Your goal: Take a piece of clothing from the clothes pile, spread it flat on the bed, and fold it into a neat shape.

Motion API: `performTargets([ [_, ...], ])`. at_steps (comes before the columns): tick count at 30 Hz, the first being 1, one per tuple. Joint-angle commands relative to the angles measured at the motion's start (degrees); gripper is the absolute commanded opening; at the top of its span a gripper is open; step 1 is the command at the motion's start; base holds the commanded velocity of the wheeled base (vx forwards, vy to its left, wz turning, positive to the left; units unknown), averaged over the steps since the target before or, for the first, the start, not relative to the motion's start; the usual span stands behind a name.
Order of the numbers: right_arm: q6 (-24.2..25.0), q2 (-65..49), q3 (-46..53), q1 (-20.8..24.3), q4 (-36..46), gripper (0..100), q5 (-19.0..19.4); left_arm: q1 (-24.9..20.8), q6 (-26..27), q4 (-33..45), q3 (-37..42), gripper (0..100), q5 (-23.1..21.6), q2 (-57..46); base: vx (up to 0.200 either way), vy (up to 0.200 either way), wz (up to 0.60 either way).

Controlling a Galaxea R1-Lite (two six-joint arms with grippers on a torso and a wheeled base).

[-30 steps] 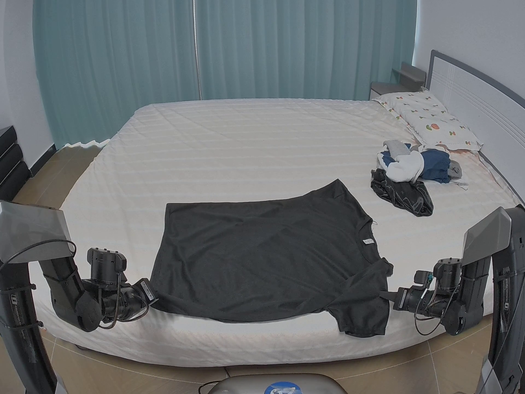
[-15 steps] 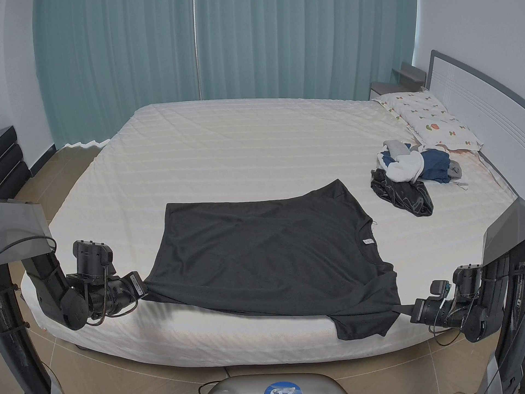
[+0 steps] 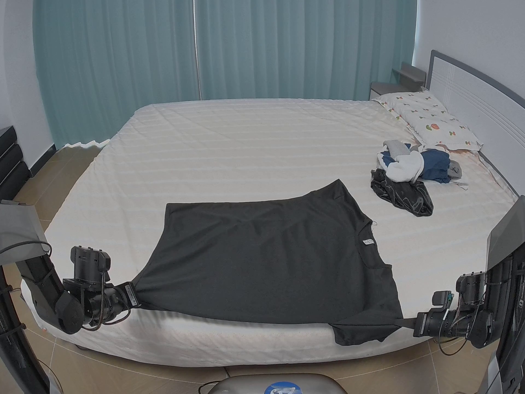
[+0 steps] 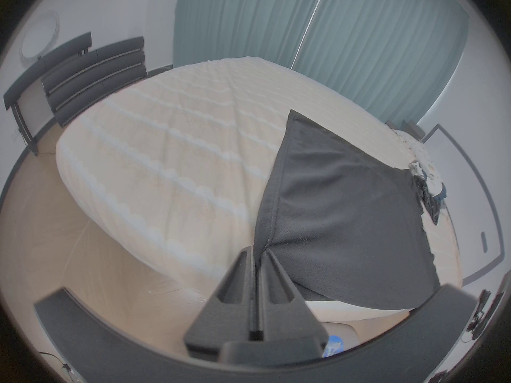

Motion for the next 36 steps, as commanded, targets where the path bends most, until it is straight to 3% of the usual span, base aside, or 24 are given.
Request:
performTargets([
  [1,-0.2,-1.4,1.1,0.4,0.7,0,-0.1,0.1,1.0,0.0,1.8,0,0.7,0.1,0.0,0.0,0.0],
  [9,-1.4,-6.3,1.1,-0.4,7.6,0,-0.3,-0.5,1.3,-0.3,5.1,0,0.4,0.6,0.0,0.0,0.0],
  [13,-5.8,-8.6,1.1,-0.5,14.3,0,-0.3,-0.5,1.7,-0.3,7.0,0,0.0,1.3,0.0,0.0,0.0],
  [27,-11.5,-15.1,1.1,-2.5,25.4,0,-0.3,-0.9,8.6,0.1,13.9,0,-2.8,2.2,0.0,0.0,0.0],
  [36,-12.4,-15.9,1.1,-2.5,24.5,0,0.2,-2.4,8.9,-0.2,14.2,0,-2.8,2.0,0.0,0.0,0.0],
])
